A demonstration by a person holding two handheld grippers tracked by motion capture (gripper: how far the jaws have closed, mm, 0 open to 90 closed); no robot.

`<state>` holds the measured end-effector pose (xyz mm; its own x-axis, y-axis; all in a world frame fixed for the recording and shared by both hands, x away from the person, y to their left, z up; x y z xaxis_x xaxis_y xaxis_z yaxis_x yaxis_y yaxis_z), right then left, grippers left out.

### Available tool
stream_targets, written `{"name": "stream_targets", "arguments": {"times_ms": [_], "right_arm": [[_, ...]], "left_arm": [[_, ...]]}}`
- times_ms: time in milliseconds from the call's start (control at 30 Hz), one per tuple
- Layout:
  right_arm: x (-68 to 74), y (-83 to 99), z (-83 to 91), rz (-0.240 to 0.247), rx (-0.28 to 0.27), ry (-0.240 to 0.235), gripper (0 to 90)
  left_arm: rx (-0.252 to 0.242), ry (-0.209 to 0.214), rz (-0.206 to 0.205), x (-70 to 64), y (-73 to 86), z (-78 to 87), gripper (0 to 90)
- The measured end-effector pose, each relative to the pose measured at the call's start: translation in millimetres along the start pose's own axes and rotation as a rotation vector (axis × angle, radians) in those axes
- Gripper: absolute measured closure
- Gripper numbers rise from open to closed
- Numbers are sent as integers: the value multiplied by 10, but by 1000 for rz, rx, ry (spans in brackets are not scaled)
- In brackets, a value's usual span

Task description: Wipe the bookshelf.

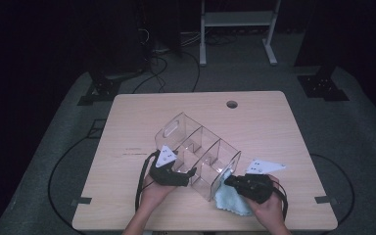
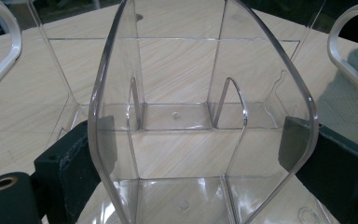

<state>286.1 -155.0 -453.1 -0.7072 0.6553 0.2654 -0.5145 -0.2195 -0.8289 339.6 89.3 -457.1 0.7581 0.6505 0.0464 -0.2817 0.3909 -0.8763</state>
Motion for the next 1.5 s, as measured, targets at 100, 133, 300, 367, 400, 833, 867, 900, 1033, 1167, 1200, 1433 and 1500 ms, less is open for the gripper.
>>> {"name": "stream_targets", "arguments": {"times_ms": [100,133,300,367,400,833,867,900,1033,1167,1200,1433,1500], "right_arm": [[-35,8,4,-28,-15,8,856],[-32,11,6,-30,-16,13,856],[28,39,13,-21,-12,18,857],[67,58,10,-14,-4,16,857],[75,63,7,-7,-3,18,857],[165,121,-9,7,26,47,857],[167,124,-14,7,26,47,857],[161,122,-15,3,29,44,857],[111,118,-6,-3,23,48,857],[46,114,20,-9,20,59,857],[31,112,27,-12,20,63,857],[-139,99,96,-47,11,86,856],[-182,96,117,-58,13,93,857]], "left_arm": [[6,6,-2,0,-7,4,78],[7,11,-4,2,-7,7,78],[2,23,0,2,-5,10,66],[2,39,-2,17,-2,17,63],[1,46,-1,23,-1,20,63],[-20,95,0,57,18,48,56],[-17,93,-4,54,18,49,56],[-15,90,-8,51,18,48,56],[-14,97,-12,34,10,46,57],[-12,105,-20,11,2,37,57],[-14,109,-23,4,0,36,56],[-14,127,-38,-59,-20,20,60],[-10,134,-40,-77,-19,13,61]]}}
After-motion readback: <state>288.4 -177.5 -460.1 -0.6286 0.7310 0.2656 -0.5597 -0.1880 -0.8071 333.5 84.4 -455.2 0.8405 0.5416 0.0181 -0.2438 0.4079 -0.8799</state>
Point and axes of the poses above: each handheld gripper's, and its own axes: z roughly backward along the jaws, y roughly out of its underside, x roughly to its left, the point moved 4 cm from there along -z, roughly forward along the jaws, and after that the axes turned 4 degrees about -z, right-handed, at the moved point
